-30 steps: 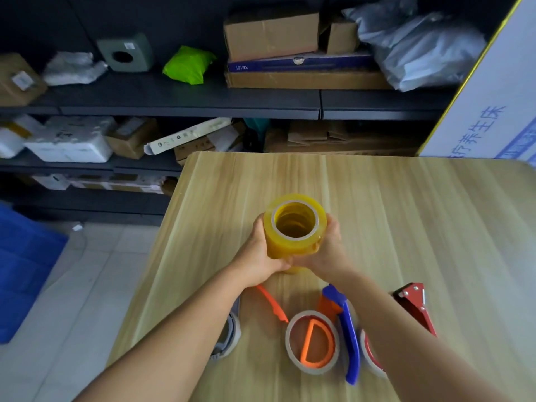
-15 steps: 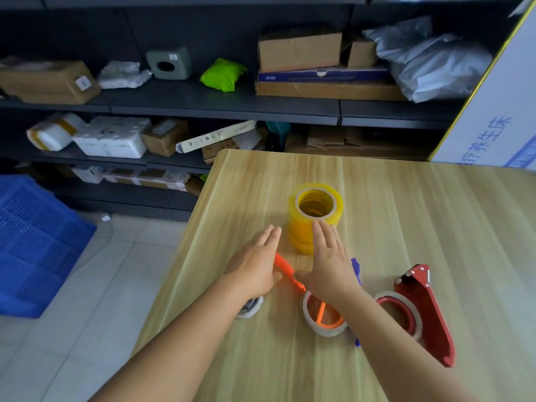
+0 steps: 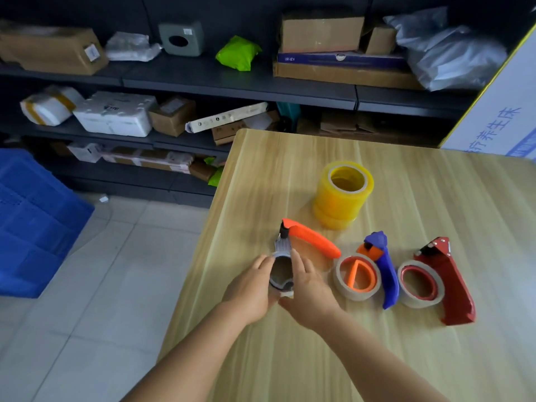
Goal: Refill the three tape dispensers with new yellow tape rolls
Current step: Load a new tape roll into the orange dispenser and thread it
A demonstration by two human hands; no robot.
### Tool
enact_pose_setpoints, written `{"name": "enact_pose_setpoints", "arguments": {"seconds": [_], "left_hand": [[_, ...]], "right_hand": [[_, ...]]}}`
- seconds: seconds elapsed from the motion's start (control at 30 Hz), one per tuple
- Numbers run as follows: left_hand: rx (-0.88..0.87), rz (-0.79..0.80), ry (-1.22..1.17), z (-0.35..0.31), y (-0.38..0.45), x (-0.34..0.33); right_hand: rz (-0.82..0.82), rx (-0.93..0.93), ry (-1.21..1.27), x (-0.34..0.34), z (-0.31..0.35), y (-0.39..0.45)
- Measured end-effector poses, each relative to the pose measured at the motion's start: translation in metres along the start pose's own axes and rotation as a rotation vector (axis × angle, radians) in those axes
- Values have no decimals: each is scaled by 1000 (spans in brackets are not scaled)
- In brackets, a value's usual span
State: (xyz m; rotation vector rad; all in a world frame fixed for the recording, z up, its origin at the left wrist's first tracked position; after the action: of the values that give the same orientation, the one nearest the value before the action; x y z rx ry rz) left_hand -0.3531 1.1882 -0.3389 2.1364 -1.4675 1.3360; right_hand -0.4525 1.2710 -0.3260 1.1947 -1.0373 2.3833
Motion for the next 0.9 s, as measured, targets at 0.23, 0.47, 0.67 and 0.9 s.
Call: {"name": "enact_pose_setpoints", "arguments": {"seconds": [0.23, 0.47, 0.67, 0.9], "left_hand": [[23, 27, -34, -9, 0, -13], [104, -188, -70, -15, 6, -5], [153, -253, -89, -11, 10, 3], [171, -251, -212, -13, 10, -2]], "right_hand": [[-6, -68, -69, -5, -16, -7], [-3, 5, -100, -7, -15, -6], [-34, 22, -18, -9, -15, -6], [-17, -15, 170, -1, -18, -10]]}}
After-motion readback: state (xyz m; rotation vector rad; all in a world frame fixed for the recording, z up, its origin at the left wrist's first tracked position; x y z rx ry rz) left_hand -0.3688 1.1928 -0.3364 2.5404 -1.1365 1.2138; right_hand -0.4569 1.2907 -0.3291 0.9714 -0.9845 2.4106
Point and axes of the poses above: each hand's wrist, its own y-axis towards the middle knuckle, its own x-axis out of the back of the hand, z = x × y, the point moved 3 cm from there along y, towards the middle knuckle, and after that the axes turned 14 degrees about -x, right-handed, at the moved point
